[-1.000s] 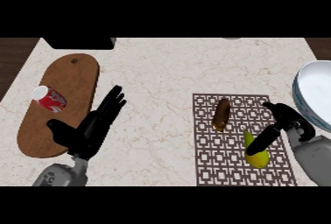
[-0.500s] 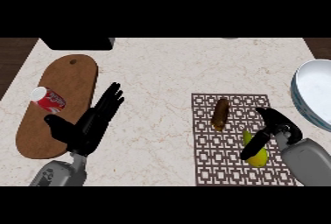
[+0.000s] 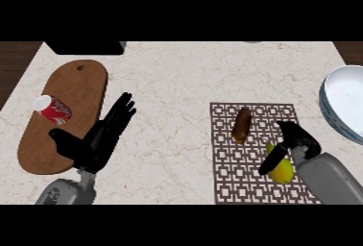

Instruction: Pick the pear from the placemat and place it in the bowl

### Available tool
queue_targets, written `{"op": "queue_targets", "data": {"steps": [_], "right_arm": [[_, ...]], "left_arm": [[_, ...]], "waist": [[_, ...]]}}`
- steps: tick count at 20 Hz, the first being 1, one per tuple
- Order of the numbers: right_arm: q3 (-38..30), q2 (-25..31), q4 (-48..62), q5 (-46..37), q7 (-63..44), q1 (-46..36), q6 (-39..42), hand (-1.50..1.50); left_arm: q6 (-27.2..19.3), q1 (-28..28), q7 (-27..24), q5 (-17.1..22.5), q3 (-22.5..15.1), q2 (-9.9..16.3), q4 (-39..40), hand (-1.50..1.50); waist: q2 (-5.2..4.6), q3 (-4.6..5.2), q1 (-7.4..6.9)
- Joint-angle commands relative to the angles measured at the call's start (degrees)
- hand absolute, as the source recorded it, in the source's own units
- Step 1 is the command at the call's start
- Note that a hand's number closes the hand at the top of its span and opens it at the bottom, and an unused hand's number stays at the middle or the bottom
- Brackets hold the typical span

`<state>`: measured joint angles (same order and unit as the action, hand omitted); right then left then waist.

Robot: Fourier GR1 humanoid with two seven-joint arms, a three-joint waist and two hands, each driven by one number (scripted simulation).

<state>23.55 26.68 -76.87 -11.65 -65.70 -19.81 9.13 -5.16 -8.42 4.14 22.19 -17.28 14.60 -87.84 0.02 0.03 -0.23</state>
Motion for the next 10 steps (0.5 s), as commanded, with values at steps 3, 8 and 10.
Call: {"op": "queue_targets", "data": {"steps": [3, 8, 10], "right_arm": [[-1.28, -3.84, 8.16, -3.8, -3.39, -2.53, -0.31, -1.5], [-1.43, -3.25, 2.21, -5.56, -4.97, 3.59, -0.13, -1.5], [-2.07, -4.89, 0.81, -6.33, -6.97, 1.8, 0.27, -1.5]], "left_arm": [[3.14, -0.96, -0.64, -0.35, 1.49, -0.33, 1.8, 0.0], [1.77, 0.72, 1.33, -1.31, 2.39, -0.84, -0.95, 0.0], [1.42, 0.15, -2.2, -4.22, 1.09, -3.59, 2.79, 0.0]], "waist": [[-0.14, -0.03, -0.17], [0.01, -0.01, 0.18], [-0.02, 0.0, 0.23]]}}
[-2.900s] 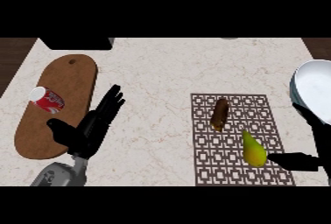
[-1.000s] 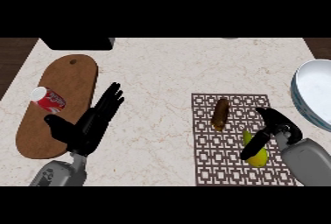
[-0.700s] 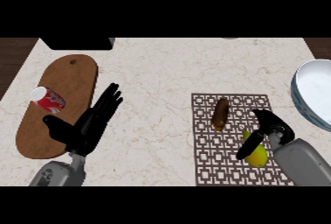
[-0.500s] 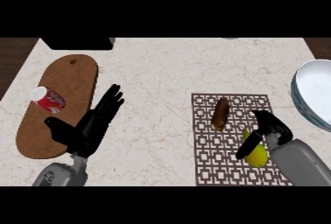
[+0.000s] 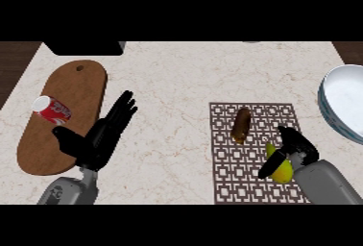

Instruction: Pick the pear from the placemat and place it in the bowl

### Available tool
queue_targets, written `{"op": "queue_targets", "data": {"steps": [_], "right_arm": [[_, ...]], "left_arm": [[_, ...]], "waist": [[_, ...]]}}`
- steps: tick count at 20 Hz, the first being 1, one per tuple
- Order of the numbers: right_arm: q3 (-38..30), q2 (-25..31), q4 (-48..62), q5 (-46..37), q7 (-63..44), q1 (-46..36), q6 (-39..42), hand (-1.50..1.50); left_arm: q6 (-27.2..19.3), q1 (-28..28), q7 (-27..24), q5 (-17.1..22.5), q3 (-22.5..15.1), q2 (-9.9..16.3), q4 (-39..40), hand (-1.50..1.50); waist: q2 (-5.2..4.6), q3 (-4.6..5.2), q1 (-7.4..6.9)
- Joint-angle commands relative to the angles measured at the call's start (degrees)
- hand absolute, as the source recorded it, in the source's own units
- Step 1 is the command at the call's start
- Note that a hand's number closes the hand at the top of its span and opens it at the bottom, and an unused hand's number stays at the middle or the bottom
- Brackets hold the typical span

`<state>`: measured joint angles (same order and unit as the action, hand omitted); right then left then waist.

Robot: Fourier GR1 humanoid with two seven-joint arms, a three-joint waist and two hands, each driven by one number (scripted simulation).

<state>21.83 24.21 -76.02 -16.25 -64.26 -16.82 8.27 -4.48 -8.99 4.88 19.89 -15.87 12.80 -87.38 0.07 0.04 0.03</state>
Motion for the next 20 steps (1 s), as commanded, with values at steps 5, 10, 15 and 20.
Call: {"op": "queue_targets", "data": {"steps": [5, 10, 15, 20], "right_arm": [[-2.84, -3.98, 1.12, -6.42, -0.99, 1.44, -0.25, 1.5], [-2.72, -4.77, 8.07, -9.94, 7.59, 0.98, -0.85, 1.5], [-3.52, -6.19, 7.4, -11.6, 5.96, -1.18, 1.07, 1.5], [-3.0, -4.98, 4.33, -15.27, 7.74, -0.33, 1.8, 1.5]], "left_arm": [[1.41, 4.59, 1.6, -2.2, 0.5, -1.76, -5.02, 0.0], [3.84, 2.35, 0.67, -1.8, 3.54, -1.19, -0.36, 0.0], [2.96, 2.07, 1.48, -2.94, 2.37, -3.8, -1.39, 0.0], [3.09, 2.29, 2.31, -4.12, 3.15, -3.66, -2.77, 0.0]], "waist": [[-0.02, -0.04, -0.17], [-0.12, -0.04, -0.22], [-0.11, -0.04, -0.27], [-0.05, -0.03, -0.16]]}}
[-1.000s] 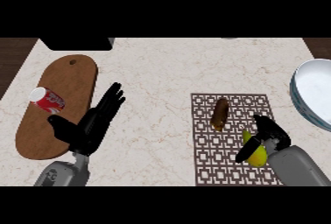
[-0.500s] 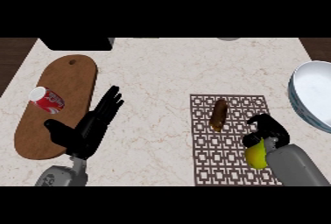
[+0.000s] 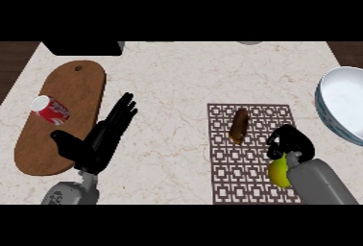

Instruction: Pick the pear from the placemat and place it in the bowl

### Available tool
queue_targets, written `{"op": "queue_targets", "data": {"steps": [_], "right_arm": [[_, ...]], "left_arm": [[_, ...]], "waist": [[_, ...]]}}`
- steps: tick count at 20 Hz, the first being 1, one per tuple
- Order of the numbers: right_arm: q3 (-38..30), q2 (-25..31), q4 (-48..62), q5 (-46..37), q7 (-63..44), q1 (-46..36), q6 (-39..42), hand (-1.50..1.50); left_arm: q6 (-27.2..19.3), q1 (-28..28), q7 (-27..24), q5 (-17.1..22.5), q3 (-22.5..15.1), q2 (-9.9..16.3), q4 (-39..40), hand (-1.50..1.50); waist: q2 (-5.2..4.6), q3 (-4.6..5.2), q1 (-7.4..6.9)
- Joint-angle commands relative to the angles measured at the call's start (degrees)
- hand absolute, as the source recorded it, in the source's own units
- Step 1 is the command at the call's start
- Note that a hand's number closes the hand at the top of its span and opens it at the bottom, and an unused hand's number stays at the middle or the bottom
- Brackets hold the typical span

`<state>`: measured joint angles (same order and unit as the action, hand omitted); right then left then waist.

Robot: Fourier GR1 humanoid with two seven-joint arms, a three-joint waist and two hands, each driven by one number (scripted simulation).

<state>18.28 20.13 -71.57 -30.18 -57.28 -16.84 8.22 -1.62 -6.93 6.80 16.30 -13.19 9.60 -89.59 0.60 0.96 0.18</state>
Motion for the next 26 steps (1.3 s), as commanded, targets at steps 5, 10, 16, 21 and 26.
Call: {"op": "queue_targets", "data": {"steps": [5, 10, 16, 21, 26], "right_arm": [[4.85, -0.13, -0.51, -10.58, 8.2, -2.14, -5.66, 1.5], [5.17, 0.96, -8.59, -16.75, -1.53, -4.22, -2.35, 1.5], [4.17, 0.01, -22.36, -21.11, -8.98, -5.21, 0.2, 1.5], [4.27, 1.74, -35.73, -27.95, -15.47, -5.31, 5.03, 1.5], [-1.42, 3.5, -42.69, -28.14, -16.79, -11.3, 15.26, 1.5]], "left_arm": [[0.35, -1.37, -0.04, -0.95, 0.89, -1.2, 2.12, 0.0], [2.42, -1.46, 0.41, 0.39, 3.4, 0.13, 1.35, 0.0], [2.4, 1.99, -0.07, -1.42, 1.42, -0.67, -0.93, 0.0], [1.65, 2.42, 3.8, -0.95, 1.68, -0.11, -3.88, 0.0], [2.1, -0.15, 2.69, -0.74, 3.12, -0.76, -0.86, 0.0]], "waist": [[-0.58, -0.96, -0.23], [-0.41, -0.92, 0.0], [-0.28, -0.9, 0.17], [0.03, -0.88, 0.48], [-0.15, -0.85, 0.59]]}}
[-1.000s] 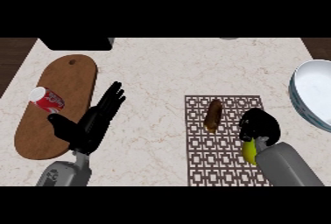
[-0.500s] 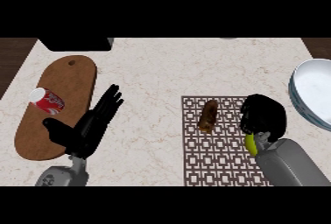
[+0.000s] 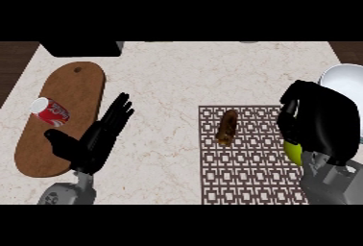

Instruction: Pick the pear from the placemat and place it in the bowl

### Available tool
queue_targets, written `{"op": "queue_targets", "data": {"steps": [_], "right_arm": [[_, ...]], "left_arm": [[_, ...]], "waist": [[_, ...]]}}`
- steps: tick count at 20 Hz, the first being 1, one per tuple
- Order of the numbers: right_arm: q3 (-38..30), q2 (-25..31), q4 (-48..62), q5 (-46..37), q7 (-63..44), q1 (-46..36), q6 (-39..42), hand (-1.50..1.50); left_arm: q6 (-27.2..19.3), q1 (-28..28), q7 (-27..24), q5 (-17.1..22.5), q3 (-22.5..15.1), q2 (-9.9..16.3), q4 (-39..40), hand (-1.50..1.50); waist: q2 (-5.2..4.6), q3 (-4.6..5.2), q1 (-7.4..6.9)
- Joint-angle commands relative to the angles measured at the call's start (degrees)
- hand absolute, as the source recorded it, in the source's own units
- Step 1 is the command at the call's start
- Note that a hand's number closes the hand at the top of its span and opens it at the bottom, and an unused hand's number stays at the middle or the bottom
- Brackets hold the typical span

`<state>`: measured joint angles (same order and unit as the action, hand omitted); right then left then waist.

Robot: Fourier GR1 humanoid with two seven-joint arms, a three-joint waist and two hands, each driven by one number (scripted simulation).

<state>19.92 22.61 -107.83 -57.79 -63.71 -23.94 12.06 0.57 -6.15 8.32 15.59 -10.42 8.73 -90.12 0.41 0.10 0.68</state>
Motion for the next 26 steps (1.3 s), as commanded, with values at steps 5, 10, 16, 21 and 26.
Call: {"op": "queue_targets", "data": {"steps": [5, 10, 16, 21, 26], "right_arm": [[-6.93, -0.32, -9.17, -2.17, -10.12, -4.38, 12.87, 1.5], [-17.68, 3.7, -5.78, 0.86, -0.98, -6.26, 12.5, 1.5], [-27.07, 6.51, 7.71, 0.78, 10.5, -7.63, 4.84, 1.5], [-33.04, 9.99, 15.33, 2.38, 17.96, -8.65, 1.89, 1.5], [-35.08, 12.31, 33.4, 0.07, 28.68, -8.85, -9.26, 1.5]], "left_arm": [[0.2, 0.27, 0.41, -0.51, 0.41, -0.22, -0.7, 0.0], [0.62, -2.22, -2.93, -1.57, 1.45, -1.42, 3.74, 0.0], [4.02, -0.73, -0.52, 0.37, 2.73, 0.99, 1.26, 0.0], [0.54, -2.25, -0.48, -3.13, 1.28, -2.48, 2.87, 0.0], [1.79, 1.64, -1.62, -3.45, -0.42, -3.07, 0.45, 0.0]], "waist": [[-0.08, -0.03, -0.23], [-0.37, -0.05, -0.05], [-0.55, -0.11, -0.91], [-0.5, -0.1, -0.71], [-0.68, -0.13, -1.51]]}}
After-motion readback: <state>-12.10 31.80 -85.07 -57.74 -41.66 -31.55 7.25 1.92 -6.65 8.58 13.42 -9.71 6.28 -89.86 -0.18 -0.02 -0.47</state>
